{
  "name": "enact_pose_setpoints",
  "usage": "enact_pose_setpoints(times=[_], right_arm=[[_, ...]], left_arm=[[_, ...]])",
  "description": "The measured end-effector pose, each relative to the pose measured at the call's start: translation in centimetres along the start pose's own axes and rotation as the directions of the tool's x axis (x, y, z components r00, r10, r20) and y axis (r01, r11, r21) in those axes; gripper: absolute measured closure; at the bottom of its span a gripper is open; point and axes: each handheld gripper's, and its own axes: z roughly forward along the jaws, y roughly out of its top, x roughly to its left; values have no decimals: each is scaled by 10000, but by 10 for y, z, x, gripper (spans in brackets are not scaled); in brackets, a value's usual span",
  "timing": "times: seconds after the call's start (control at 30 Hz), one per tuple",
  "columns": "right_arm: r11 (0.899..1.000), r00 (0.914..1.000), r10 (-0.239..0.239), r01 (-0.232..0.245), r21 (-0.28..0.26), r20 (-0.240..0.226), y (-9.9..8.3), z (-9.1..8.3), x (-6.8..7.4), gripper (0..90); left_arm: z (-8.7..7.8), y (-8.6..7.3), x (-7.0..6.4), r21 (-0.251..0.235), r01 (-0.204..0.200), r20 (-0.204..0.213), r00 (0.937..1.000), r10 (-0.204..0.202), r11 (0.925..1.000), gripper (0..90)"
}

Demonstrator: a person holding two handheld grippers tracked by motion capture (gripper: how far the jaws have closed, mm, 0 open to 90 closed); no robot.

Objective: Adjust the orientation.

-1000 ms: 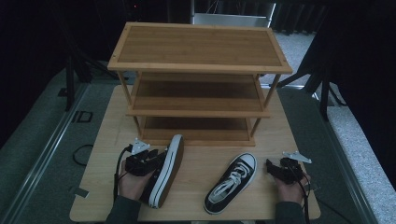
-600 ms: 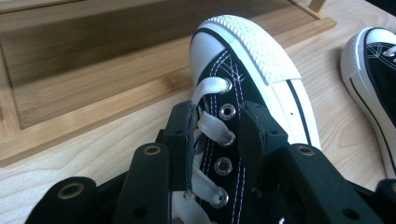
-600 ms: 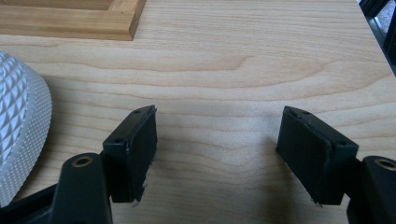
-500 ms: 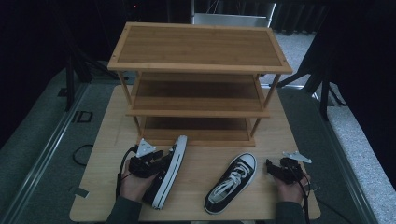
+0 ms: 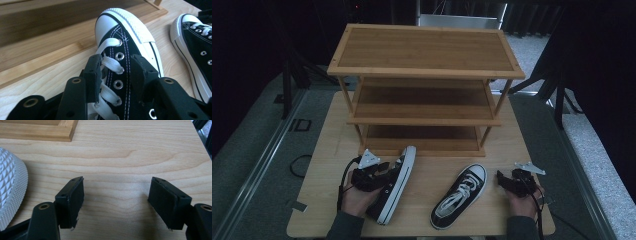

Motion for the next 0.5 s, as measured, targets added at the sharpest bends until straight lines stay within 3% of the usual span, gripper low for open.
enact_pose_setpoints(times=[0.5], right_arm=[[10000,10000,2,-2,1,-8,0,0,0,284]], left_arm=[[11,4,-19,168,-433,555,9976,424,9989,520]])
